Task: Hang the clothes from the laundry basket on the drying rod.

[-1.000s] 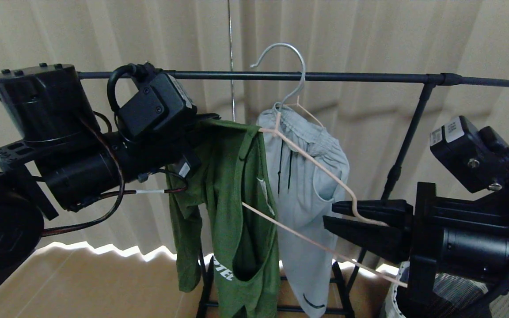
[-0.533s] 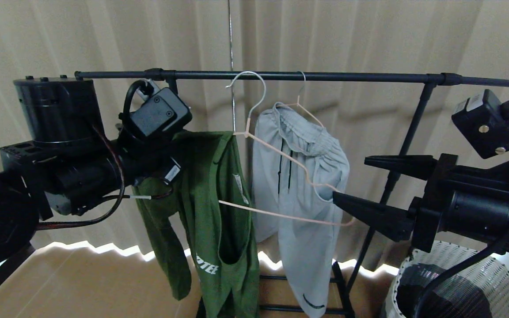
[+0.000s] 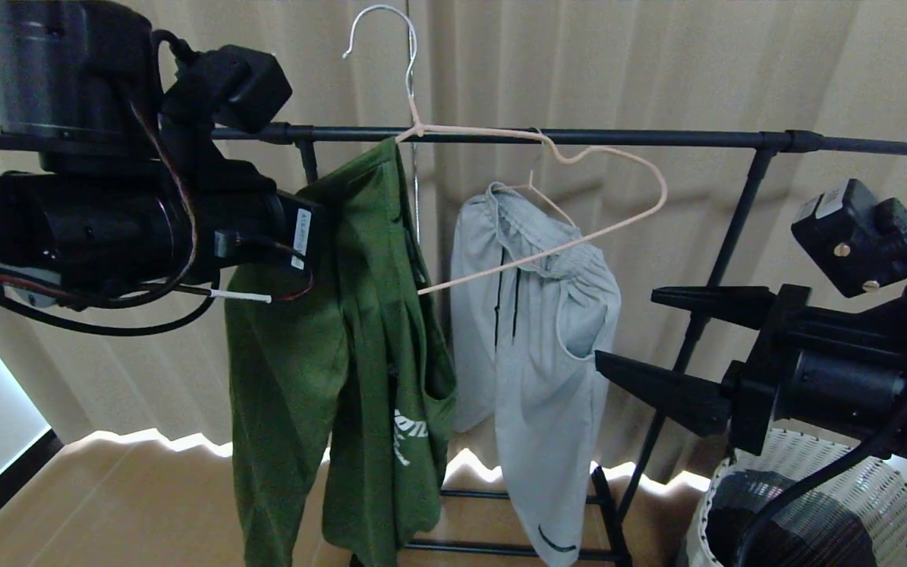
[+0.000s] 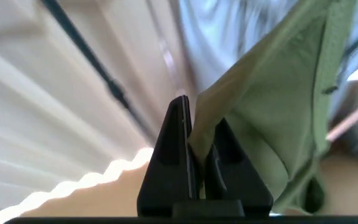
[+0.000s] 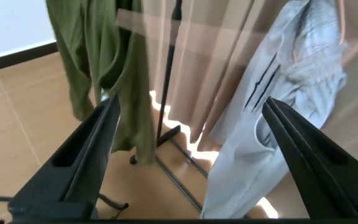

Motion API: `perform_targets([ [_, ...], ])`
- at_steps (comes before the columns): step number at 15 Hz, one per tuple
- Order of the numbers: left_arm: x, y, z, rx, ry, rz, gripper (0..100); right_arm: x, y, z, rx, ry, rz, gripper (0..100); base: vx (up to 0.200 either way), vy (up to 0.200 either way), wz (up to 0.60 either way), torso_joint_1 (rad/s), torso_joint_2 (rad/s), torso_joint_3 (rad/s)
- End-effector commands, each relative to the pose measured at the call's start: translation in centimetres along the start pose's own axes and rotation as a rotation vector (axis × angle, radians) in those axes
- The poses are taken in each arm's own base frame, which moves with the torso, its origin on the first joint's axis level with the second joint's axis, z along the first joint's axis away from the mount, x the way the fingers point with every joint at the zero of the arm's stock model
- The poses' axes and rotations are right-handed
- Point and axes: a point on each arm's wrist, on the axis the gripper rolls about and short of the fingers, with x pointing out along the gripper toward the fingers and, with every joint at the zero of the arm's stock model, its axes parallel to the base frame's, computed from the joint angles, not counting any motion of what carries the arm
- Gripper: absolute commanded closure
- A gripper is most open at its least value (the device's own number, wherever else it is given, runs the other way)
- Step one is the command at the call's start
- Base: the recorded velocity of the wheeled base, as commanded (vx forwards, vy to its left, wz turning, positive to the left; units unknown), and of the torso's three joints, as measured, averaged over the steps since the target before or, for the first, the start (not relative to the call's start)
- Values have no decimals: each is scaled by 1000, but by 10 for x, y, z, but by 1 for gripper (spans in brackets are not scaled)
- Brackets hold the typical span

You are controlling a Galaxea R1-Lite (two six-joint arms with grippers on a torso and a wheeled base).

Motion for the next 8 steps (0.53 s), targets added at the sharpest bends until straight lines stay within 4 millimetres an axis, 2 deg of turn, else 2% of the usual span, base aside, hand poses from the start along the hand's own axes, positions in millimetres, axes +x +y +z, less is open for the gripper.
perform_targets([
  [1,-6,-6,9,-1,-52,-18,100,8,13,-7,-2,38,59,0,0,0,0,0,0,0],
  [4,-10,-19,18,2,-119,-57,100,24,26,-17,19,81,113,0,0,0,0,0,0,0],
  [7,-14,-27,20,9,-130,-87,100,41,28,-20,25,66,119,0,0,0,0,0,0,0],
  [8,-16,-29,19,11,-131,-99,100,53,28,-22,26,64,91,0,0,0,0,0,0,0],
])
